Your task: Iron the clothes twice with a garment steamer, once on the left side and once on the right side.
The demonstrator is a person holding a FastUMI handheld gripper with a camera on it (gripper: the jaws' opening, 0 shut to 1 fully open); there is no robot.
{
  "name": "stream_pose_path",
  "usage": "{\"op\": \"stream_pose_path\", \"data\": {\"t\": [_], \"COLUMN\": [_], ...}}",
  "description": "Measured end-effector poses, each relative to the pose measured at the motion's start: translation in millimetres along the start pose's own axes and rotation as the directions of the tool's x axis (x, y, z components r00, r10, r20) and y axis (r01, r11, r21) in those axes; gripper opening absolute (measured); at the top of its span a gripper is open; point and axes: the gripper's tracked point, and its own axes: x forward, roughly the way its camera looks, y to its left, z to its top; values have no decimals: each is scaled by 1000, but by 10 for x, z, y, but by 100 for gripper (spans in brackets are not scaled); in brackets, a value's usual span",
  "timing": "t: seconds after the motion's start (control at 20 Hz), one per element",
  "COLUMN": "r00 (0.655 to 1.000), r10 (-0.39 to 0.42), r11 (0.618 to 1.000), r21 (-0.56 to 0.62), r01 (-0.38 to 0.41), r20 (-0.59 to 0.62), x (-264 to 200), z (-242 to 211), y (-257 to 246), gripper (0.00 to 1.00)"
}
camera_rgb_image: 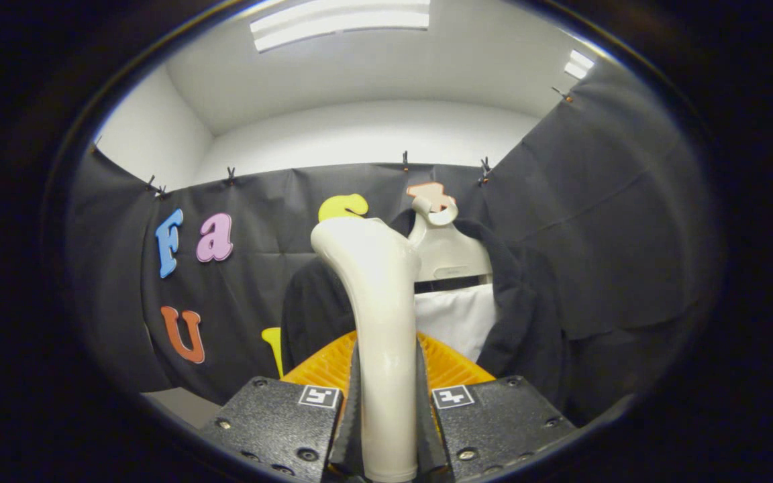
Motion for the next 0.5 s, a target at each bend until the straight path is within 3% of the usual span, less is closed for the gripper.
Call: {"op": "stream_pose_path", "data": {"t": [0.5], "r00": [995], "r10": [-13], "r11": [999], "r21": [-48], "r01": [8], "r20": [-94], "x": [-237], "z": [-677], "y": [-80], "gripper": [37]}}
